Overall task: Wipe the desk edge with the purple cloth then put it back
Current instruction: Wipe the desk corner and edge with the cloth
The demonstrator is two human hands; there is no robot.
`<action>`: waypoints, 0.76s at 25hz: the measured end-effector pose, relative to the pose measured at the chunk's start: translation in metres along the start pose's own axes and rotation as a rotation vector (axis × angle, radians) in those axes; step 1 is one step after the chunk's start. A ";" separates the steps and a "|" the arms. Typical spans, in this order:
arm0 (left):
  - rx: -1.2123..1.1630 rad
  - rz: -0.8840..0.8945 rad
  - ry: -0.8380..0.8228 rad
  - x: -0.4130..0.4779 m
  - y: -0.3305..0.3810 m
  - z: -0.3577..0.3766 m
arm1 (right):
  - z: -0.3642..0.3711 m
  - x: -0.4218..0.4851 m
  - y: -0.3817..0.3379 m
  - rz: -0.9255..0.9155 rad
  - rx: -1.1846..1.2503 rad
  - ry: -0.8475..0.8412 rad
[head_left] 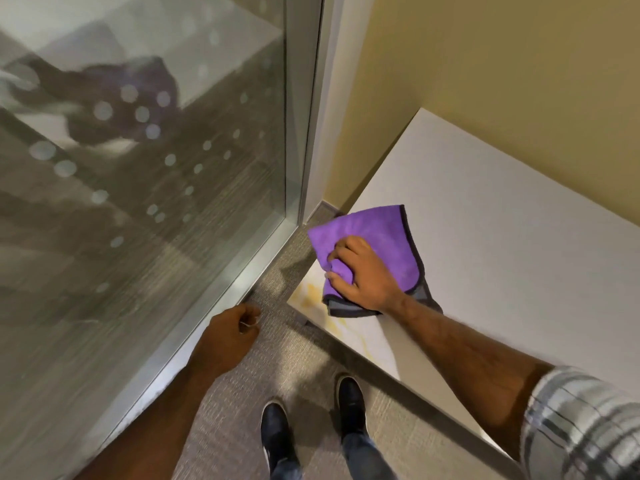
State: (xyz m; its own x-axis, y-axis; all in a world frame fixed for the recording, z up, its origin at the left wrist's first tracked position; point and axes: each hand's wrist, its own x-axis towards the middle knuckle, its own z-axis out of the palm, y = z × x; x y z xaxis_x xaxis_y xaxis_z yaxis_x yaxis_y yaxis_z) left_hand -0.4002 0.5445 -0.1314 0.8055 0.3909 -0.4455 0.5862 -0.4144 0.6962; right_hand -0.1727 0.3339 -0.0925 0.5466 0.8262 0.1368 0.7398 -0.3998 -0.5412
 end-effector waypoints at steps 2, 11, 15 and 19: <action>-0.042 -0.027 0.007 0.000 -0.002 0.000 | -0.002 -0.012 0.010 0.200 -0.186 0.019; -0.066 -0.102 -0.049 -0.001 -0.011 0.009 | 0.000 -0.011 0.000 0.269 -0.132 0.093; 0.160 0.011 -0.069 -0.003 -0.005 0.003 | -0.005 -0.069 0.001 0.222 -0.079 0.120; 0.302 0.084 -0.136 -0.004 -0.008 -0.003 | -0.009 -0.062 0.010 0.583 -0.396 0.122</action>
State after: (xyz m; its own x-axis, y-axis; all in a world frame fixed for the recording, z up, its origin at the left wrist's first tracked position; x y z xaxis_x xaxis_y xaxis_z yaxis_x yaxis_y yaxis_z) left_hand -0.4087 0.5487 -0.1339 0.8445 0.2398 -0.4789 0.5001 -0.6730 0.5449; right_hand -0.1952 0.2753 -0.0985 0.9193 0.3930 0.0217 0.3881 -0.8961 -0.2154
